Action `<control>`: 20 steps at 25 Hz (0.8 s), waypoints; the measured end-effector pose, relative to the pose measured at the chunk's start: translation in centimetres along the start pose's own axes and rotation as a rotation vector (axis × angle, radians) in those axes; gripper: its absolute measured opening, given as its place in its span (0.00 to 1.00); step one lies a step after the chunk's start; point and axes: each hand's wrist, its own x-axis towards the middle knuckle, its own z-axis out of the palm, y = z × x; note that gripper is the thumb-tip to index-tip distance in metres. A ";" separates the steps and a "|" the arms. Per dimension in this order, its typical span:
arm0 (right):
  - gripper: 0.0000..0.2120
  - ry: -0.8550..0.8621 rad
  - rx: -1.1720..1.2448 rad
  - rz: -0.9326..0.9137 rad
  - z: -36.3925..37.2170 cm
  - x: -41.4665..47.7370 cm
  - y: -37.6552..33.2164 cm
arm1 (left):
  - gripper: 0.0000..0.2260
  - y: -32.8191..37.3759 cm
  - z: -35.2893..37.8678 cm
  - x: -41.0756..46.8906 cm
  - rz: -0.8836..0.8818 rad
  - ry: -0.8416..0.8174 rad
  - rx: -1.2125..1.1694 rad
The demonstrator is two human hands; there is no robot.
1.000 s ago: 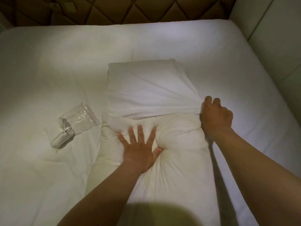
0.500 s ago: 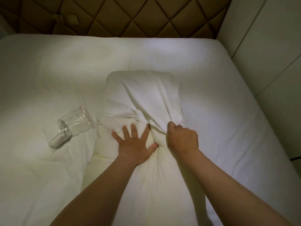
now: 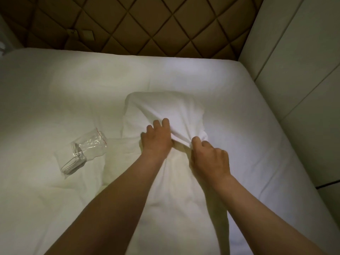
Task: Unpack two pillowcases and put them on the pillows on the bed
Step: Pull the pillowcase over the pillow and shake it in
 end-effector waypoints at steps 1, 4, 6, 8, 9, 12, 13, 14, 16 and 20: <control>0.09 -0.047 -0.014 -0.009 -0.1 -0.8 0.1 | 0.15 -1.1 -0.4 0.9 0.022 0.039 0.066; 0.08 -0.224 -0.156 0.035 0.3 -2.9 2.5 | 0.16 -7.8 -1.7 2.4 -0.032 0.015 0.197; 0.05 -0.297 -0.218 0.086 0.8 -3.3 4.5 | 0.13 -12.8 -2.1 1.5 -0.191 -0.062 0.160; 0.10 -0.337 -0.229 0.104 1.3 -3.2 4.8 | 0.13 -16.5 -2.2 -0.1 -0.459 -0.110 0.023; 0.12 -0.348 -0.225 0.104 1.7 -3.0 4.4 | 0.13 -17.6 -2.1 -0.9 -0.598 -0.167 -0.099; 0.15 -0.363 -0.184 0.143 2.5 -2.4 3.0 | 0.05 -17.9 -1.2 -1.9 -0.882 -0.223 -0.769; 0.16 -0.378 -0.169 0.162 2.6 -2.1 3.0 | 0.04 -17.8 -0.9 -1.9 -0.940 -0.218 -0.954; 0.17 -0.390 -0.153 0.183 2.7 -1.7 3.2 | 0.05 -17.9 -0.7 -1.7 -0.968 -0.214 -1.101; 0.20 -0.370 -0.115 0.232 2.7 -0.9 3.8 | 0.15 -17.5 -1.2 -0.8 -0.958 -0.182 -1.339; 0.18 -0.332 -0.008 0.345 2.4 0.5 4.0 | 0.19 -14.4 -3.9 -0.7 -0.843 -0.080 -1.788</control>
